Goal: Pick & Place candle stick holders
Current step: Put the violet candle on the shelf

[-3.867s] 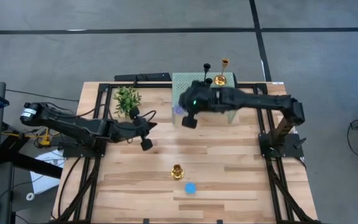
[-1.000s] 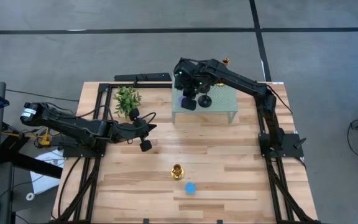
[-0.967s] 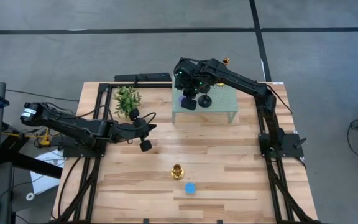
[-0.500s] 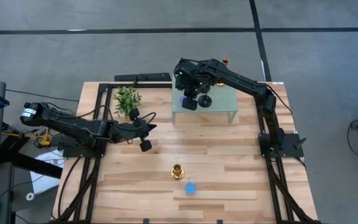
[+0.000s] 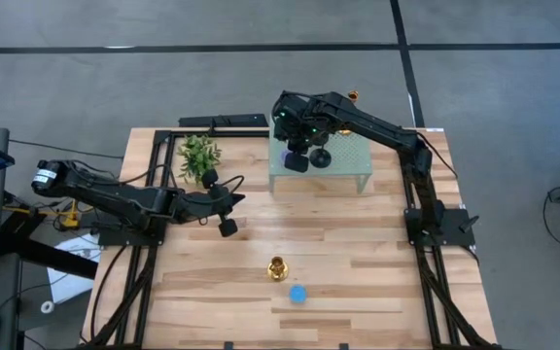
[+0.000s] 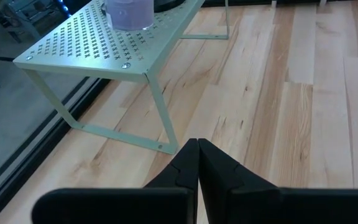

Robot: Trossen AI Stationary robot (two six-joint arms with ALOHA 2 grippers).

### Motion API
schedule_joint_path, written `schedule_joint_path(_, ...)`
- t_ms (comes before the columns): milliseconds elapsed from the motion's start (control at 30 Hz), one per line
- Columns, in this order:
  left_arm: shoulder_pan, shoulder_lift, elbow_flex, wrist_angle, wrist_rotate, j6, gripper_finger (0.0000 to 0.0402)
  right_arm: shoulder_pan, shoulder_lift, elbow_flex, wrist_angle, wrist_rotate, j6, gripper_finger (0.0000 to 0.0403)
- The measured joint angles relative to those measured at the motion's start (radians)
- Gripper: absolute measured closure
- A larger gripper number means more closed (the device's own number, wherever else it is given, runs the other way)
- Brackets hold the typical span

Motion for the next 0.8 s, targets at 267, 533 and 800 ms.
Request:
schedule_joint_path(267, 0.0, 0.0, 0.0, 0.0, 0.0, 0.0, 0.0397, -0.001, 0.0, -0.096, 0.022, 0.009, 0.0, 0.0403)
schedule_joint_path(533, 0.0, 0.0, 0.0, 0.0, 0.0, 0.0, 0.0395, -0.002, -0.003, -0.118, 0.083, 0.031, -0.009, 0.0403)
schedule_joint_path(800, 0.0, 0.0, 0.0, -0.002, 0.0, 0.0, 0.0393, -0.011, -0.001, -0.119, 0.097, 0.068, -0.01, 0.0402)
